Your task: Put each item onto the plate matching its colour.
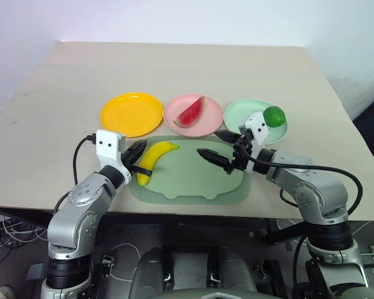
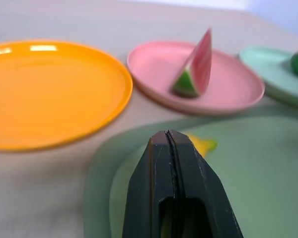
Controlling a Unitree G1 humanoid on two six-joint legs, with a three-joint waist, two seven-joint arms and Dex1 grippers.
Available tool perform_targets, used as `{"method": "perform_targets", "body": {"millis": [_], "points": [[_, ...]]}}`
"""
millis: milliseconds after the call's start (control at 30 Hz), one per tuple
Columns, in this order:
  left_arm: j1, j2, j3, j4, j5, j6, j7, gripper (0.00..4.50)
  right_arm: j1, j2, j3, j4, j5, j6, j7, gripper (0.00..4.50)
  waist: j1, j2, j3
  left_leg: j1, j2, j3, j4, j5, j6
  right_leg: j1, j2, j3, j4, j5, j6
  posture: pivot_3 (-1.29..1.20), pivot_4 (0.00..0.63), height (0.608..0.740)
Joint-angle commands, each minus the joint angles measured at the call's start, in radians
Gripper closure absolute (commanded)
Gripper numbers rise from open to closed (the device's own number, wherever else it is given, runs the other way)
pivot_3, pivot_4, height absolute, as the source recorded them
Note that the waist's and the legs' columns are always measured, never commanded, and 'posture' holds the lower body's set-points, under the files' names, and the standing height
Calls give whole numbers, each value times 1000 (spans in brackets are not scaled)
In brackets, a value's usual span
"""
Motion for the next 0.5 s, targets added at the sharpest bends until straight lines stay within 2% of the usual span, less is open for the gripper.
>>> {"method": "perform_targets", "body": {"millis": [33,67,167,500], "points": [[8,-2,13,-13,-36,15,-21,4478,-28,-2,-2,-4,0,-30,8,0,0,0,0,0,0,0,0,0,0,0,0,0,0,0,0,0,150,695],[3,-10,22,-14,-42,32,-7,4478,-30,-3,0,0,-1,-32,9,0,1,0,0,0,0,0,0,0,0,0,0,0,0,0,0,0,150,695],[-4,-9,25,-13,-27,37,10,3973,-35,-5,1,8,-3,-35,11,0,2,0,0,0,0,0,0,0,0,1,0,0,0,0,0,0,150,695],[-54,36,-39,55,65,26,24,699,-34,-7,4,3,-10,-20,-8,0,2,0,0,1,0,0,0,0,0,2,0,0,0,0,0,0,150,695]]}}
